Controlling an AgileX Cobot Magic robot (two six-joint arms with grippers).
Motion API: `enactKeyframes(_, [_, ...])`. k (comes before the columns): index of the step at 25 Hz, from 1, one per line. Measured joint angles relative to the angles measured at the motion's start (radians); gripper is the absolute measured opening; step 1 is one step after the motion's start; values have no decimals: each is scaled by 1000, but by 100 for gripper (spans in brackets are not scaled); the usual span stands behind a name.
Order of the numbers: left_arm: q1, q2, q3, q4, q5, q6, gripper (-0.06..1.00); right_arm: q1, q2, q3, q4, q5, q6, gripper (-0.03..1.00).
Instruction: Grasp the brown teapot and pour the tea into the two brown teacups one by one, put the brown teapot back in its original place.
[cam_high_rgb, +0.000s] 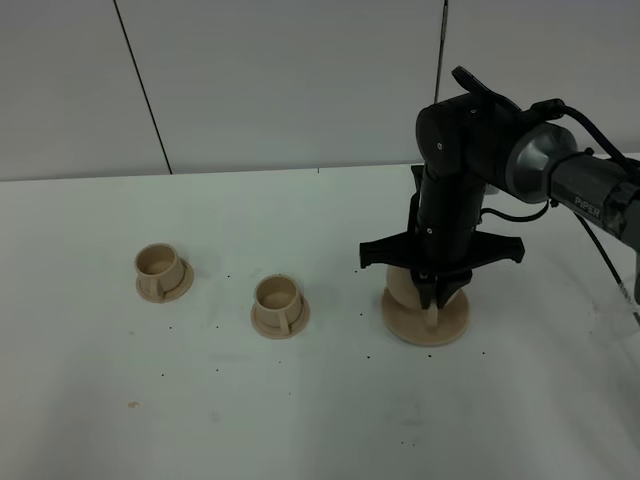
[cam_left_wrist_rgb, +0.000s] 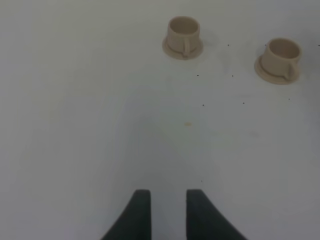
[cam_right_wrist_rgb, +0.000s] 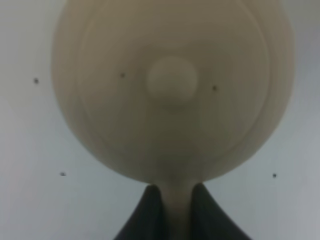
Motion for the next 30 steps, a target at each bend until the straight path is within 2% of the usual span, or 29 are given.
enactKeyframes(10, [0, 0, 0, 0, 0, 0, 24, 6, 0, -2, -10, 0, -6, 9])
enactKeyframes(15, [0, 0, 0, 0, 0, 0, 24, 24, -31, -2, -40, 1, -65, 9])
enactKeyframes(30, [0, 0, 0, 0, 0, 0, 24, 84, -123, -3, -56, 7, -653, 9])
